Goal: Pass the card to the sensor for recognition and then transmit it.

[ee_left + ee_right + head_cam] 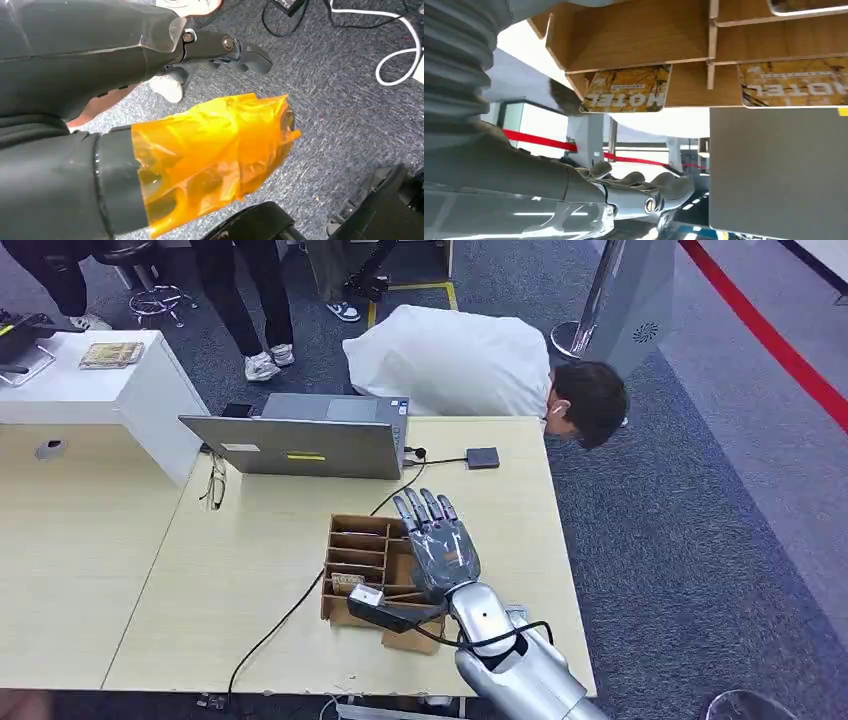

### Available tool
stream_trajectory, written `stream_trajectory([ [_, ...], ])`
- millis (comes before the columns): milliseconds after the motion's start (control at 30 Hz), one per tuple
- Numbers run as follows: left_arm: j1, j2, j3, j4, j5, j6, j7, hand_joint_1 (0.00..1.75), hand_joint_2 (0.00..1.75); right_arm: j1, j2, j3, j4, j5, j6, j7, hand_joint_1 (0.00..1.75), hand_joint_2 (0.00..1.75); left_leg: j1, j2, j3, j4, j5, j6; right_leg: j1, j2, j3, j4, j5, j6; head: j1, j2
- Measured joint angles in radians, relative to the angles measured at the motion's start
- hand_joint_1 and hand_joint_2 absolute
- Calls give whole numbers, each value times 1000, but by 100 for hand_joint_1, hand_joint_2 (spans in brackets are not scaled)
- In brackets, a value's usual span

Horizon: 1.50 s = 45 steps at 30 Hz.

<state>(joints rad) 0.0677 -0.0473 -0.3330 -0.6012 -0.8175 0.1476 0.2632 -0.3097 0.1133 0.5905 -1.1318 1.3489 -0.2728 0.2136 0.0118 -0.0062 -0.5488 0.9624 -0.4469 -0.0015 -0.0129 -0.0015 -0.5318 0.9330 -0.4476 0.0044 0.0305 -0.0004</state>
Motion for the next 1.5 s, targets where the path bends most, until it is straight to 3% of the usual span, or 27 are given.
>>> stream_trajectory([
  [67, 0, 0, 0, 0, -3, 0, 0, 0, 0, 0, 0, -4, -3, 0, -3, -5, 0, 175, 0, 0, 0, 0, 0, 0, 0, 0, 0, 0, 0, 0, 0, 0],
  [133, 0, 0, 0, 0, -5, -1, -1, 0, 0, 0, 0, -5, -5, 0, -3, -7, 24, 175, 0, 0, 0, 0, 0, 0, 0, 0, 0, 0, 0, 0, 0, 0],
  [200, 0, 0, 0, 0, -7, -1, -1, 0, 0, 0, 0, -8, -8, 0, -2, -8, 24, 175, 0, 0, 0, 0, 0, 0, 0, 0, 0, 0, 0, 0, 0, 0],
  [300, 1, 0, 1, 0, -10, -2, -2, 0, 0, 0, 0, -11, -13, -3, -2, -9, 45, 175, 0, 0, 0, 0, 0, 0, 0, 0, 0, 0, 0, 0, 0, 0],
  [333, 1, 0, 1, 0, -11, -2, -2, 0, 0, 0, 0, -11, -13, -4, -2, -11, 87, 175, 0, 0, 0, 0, 0, 0, 0, 0, 0, 0, 0, 0, 0, 0],
  [367, 1, 0, 1, 0, -11, -3, -2, 0, 0, 0, 0, -11, -13, -4, -2, -11, 93, 175, 0, 0, 0, 0, 0, 0, 0, 0, 0, 0, 0, 0, 0, 0],
  [467, 2, -1, 1, 0, -11, -2, -3, 0, 0, 0, 0, -11, -13, -4, -2, -11, 73, 175, 0, 0, 0, 0, 0, 0, 0, 0, 0, 0, 0, 0, 0, 0],
  [833, 3, -2, 2, 0, -11, -2, -5, 0, 0, 1, 0, -11, -13, -5, -2, -13, 37, 175, 0, 0, 0, 0, 0, 0, 0, 0, 0, 0, 0, 0, 0, 0],
  [1000, 3, -2, 2, 0, -11, -1, -5, 0, 0, 2, 0, -11, -13, -11, -2, -16, 42, 175, 0, 0, 0, 0, 0, 0, 0, 0, 0, 0, 0, 0, 0, 0],
  [1033, 3, -2, 2, 0, -11, -1, -5, 0, 0, 2, 0, -11, -13, -13, -2, -17, 52, 175, 0, 0, 0, 0, 0, 0, 0, 0, 0, 0, 0, 0, 0, 0],
  [1100, 3, -2, 3, 0, -11, 0, -5, 0, 0, 2, 0, -11, -13, -14, -3, -17, 56, 175, 0, 0, 0, 0, 0, 0, 0, 0, 0, 0, 0, 0, 0, 0],
  [1133, 3, -2, 3, 0, -12, 0, -5, 0, 0, 2, 0, -11, -13, -14, -3, -17, 68, 175, 0, 0, 0, 0, 0, 0, 0, 0, 0, 0, 0, 0, 0, 0],
  [1167, 3, -2, 3, 0, -14, 0, -5, 0, 0, 2, 0, -11, -13, -14, -3, -18, 93, 175, 0, 0, 0, 0, 0, 0, 0, 0, 0, 0, 0, 0, 0, 0],
  [1200, 3, -2, 3, 0, -14, 0, -5, 0, 0, 2, 0, -11, -13, -14, -3, -18, 93, 175, 0, 0, 0, 0, 0, 0, 0, 0, 0, 0, 0, 0, 0, 0],
  [1233, 3, -2, 3, 0, -14, 0, -5, 0, 0, 2, 0, -11, -13, -14, -3, -18, 127, 175, 0, 0, 0, 0, 0, 0, 0, 0, 0, 0, 0, 0, 0, 0],
  [1500, 3, -2, 3, 0, -17, 1, -5, 0, 0, 2, 0, -11, -13, -14, -5, -21, 138, 175, 0, 0, 0, 0, 0, 0, 0, 0, 0, 0, 0, 0, 0, 0],
])
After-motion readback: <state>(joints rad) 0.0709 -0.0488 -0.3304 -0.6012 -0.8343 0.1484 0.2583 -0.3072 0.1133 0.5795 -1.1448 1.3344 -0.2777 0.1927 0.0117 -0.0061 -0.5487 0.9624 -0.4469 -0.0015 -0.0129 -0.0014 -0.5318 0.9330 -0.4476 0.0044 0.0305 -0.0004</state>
